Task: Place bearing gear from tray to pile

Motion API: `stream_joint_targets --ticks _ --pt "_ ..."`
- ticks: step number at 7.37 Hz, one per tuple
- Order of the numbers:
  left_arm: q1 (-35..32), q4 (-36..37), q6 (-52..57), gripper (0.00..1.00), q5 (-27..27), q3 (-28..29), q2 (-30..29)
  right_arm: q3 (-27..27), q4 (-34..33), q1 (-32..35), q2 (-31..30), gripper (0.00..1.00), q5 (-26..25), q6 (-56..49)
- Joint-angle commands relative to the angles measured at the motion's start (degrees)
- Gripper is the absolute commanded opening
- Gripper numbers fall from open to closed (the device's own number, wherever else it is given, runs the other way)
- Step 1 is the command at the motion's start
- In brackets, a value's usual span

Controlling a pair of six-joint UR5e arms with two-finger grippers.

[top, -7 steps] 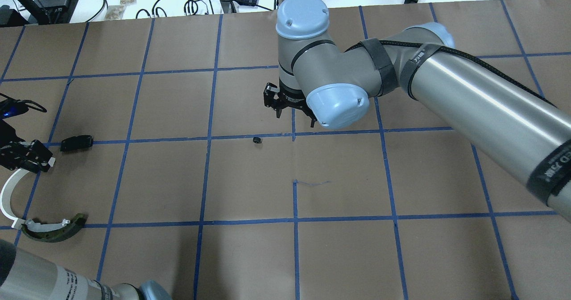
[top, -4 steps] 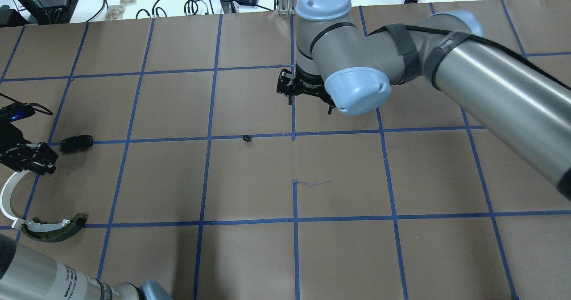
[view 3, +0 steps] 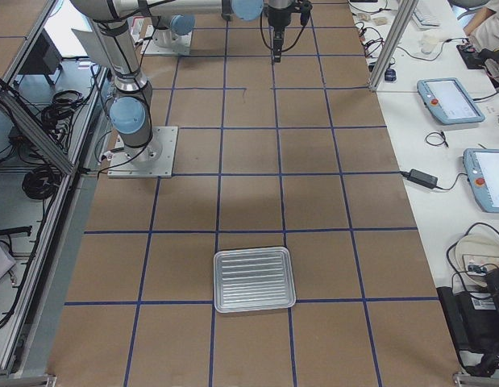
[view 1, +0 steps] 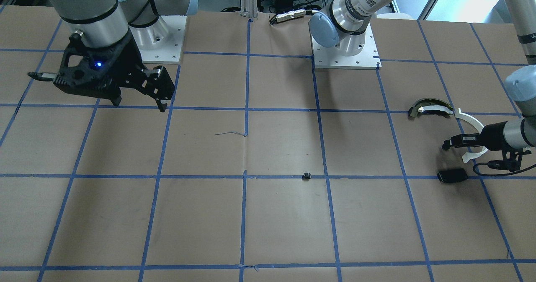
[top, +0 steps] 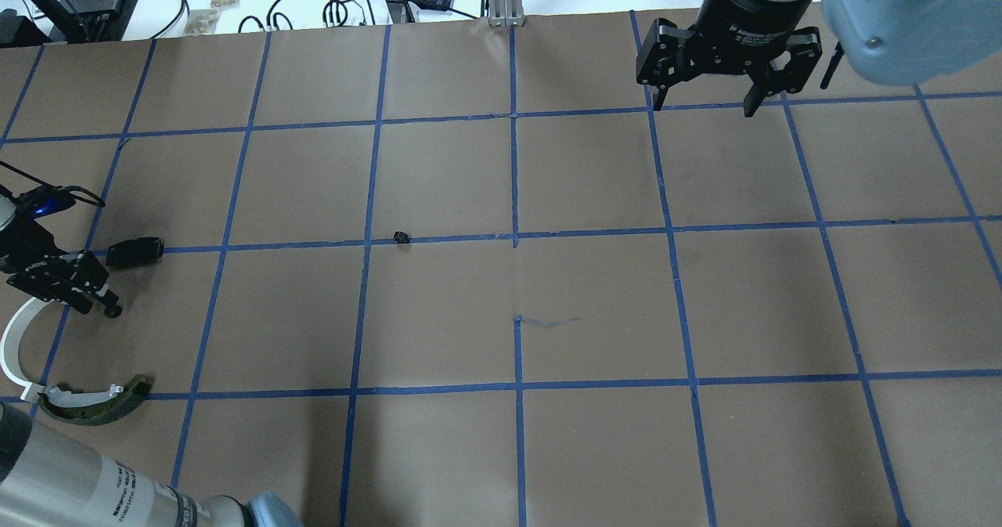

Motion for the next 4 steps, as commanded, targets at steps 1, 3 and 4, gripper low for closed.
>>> stream_joint_targets --ticks 1,3,4 --pt "-0.2 0.0 -0.3 0.79 0.1 0.4 0.2 1.1 0.2 -0.2 -0.6 1.0 -0.1 -3.4" --pt "-6.6 -1.0 -8.3 1.0 -0.1 2.9 4.2 2.4 -0.2 -0.2 -1.3 1.0 0.7 -4.9" --pt "-12.2 -1.4 -10.0 1.0 0.6 4.8 5.8 2.3 -0.1 -0.2 -1.4 1.0 0.8 -5.0"
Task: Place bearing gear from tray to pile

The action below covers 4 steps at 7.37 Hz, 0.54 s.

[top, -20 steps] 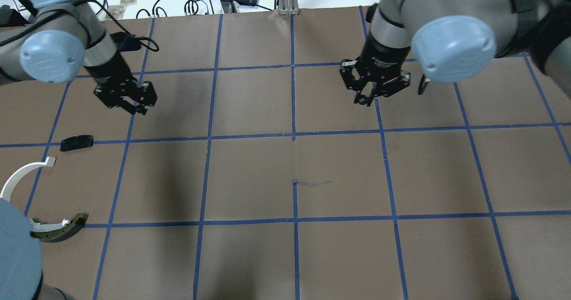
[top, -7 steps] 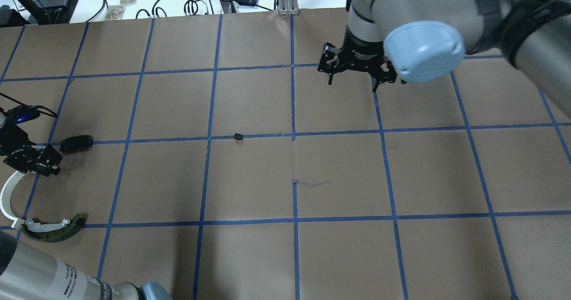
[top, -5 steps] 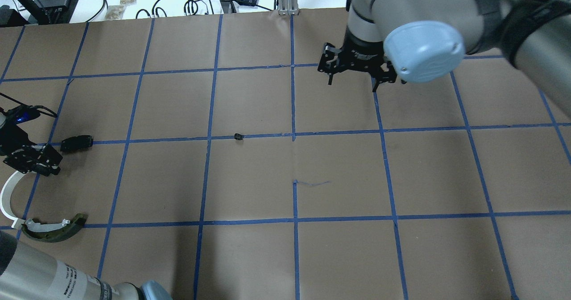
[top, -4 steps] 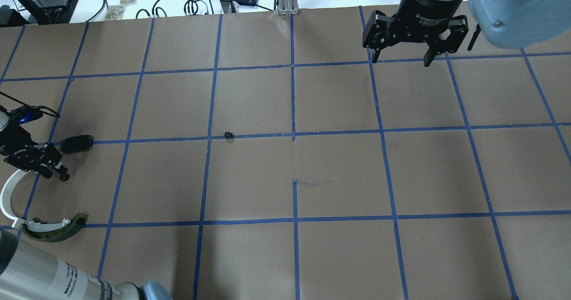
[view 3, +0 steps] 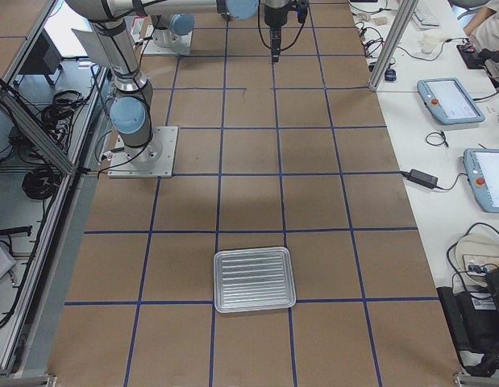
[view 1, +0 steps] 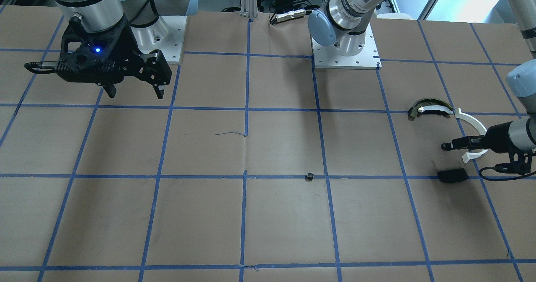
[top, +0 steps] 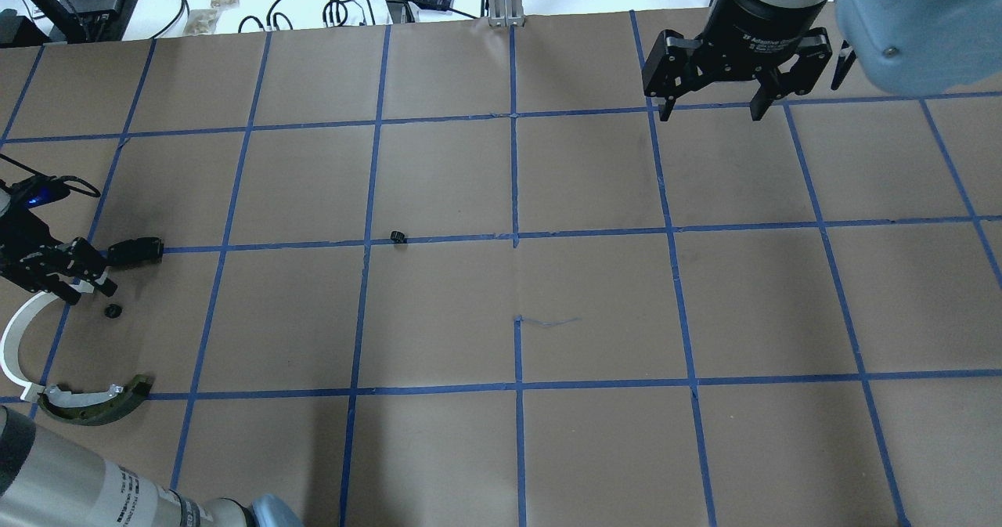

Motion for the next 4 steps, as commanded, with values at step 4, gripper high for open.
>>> stream_joint_targets --ticks 4 --pt "-27.0 2.8 -17.1 1.0 -0.3 3.0 3.4 0.0 -0.1 0.0 -0.2 1.0 0.3 -1.7"
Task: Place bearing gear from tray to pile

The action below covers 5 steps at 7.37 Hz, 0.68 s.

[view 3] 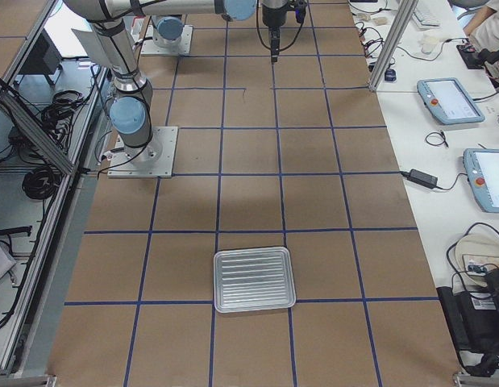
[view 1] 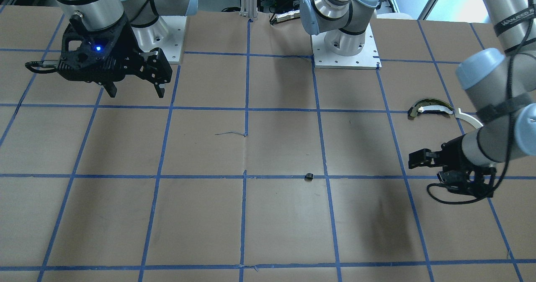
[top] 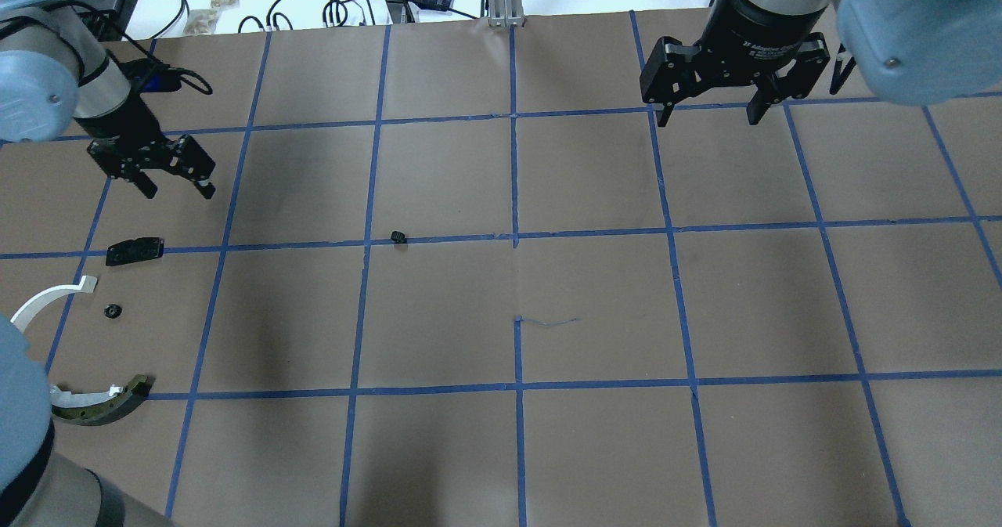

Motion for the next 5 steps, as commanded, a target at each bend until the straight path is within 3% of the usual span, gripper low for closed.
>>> stream_joint_targets --ticks 1,2,4,5 --pt "-11.3 4.9 -16.1 1.0 -0.4 -0.9 -1.6 0.1 0.0 0.0 -0.1 1.0 0.0 -0.8" --pt "-12.1 5.2 -26.1 1.0 -0.9 -1.0 -2.6 0.1 0.0 0.0 -0.1 1.0 0.1 -0.7" --pt "-12.4 5.2 -41.2 1.0 -8.6 -1.2 -3.6 -0.2 0.1 0.0 -0.1 1.0 -0.4 -0.8" --pt "-12.9 5.3 -51.7 1.0 -9.1 -2.0 -4.2 -0.5 0.1 0.0 -0.3 1.0 0.1 -0.8"
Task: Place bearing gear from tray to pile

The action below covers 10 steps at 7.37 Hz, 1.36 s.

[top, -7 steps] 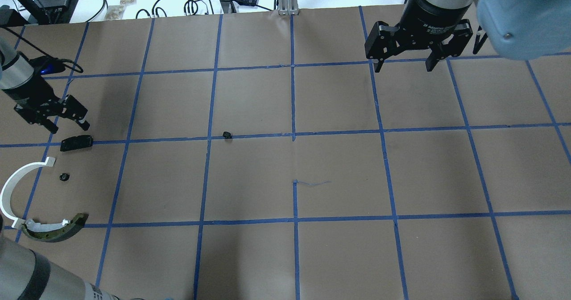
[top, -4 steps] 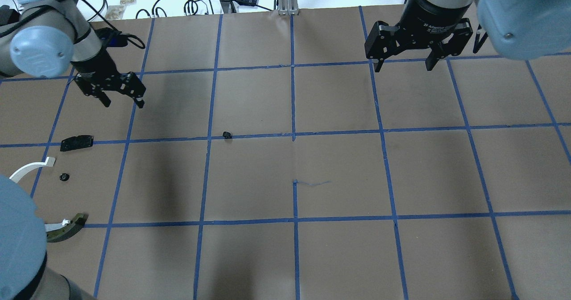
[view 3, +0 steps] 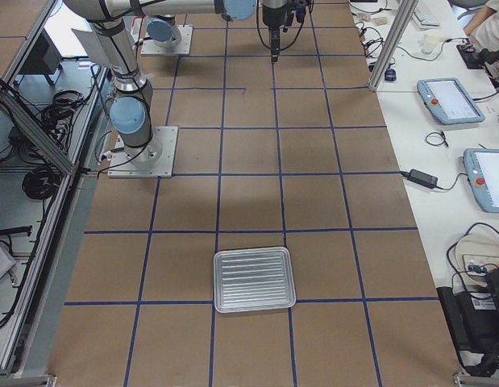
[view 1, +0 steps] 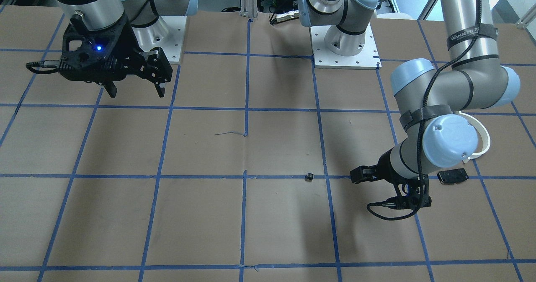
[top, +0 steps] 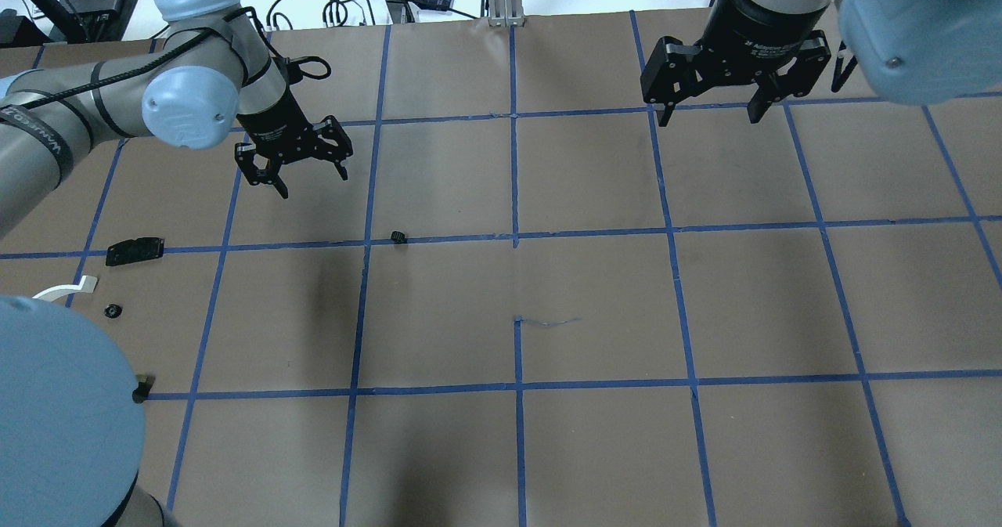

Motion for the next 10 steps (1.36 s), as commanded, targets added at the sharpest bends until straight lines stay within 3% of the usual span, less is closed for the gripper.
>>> stream_joint_targets --ticks 1,5,6,10 --pt "-1.5 0.3 -16.6 1.0 -2.1 -1.7 -1.1 0.0 0.0 0.0 -0.4 1.0 0.2 0.0" --pt "-4.0 3.2 -24.7 1.0 -5.0 -3.0 -4.2 -0.2 -0.1 -0.3 -0.5 1.0 0.7 -2.9" --pt "-4.7 4.1 -25.2 1.0 -8.2 -3.0 -5.4 -0.3 -0.1 0.0 -0.9 1.0 0.9 -4.2" --pt "-6.0 4.1 -25.5 1.0 -8.7 -4.8 -6.0 0.1 -0.1 -0.2 -1.0 1.0 0.9 -4.3"
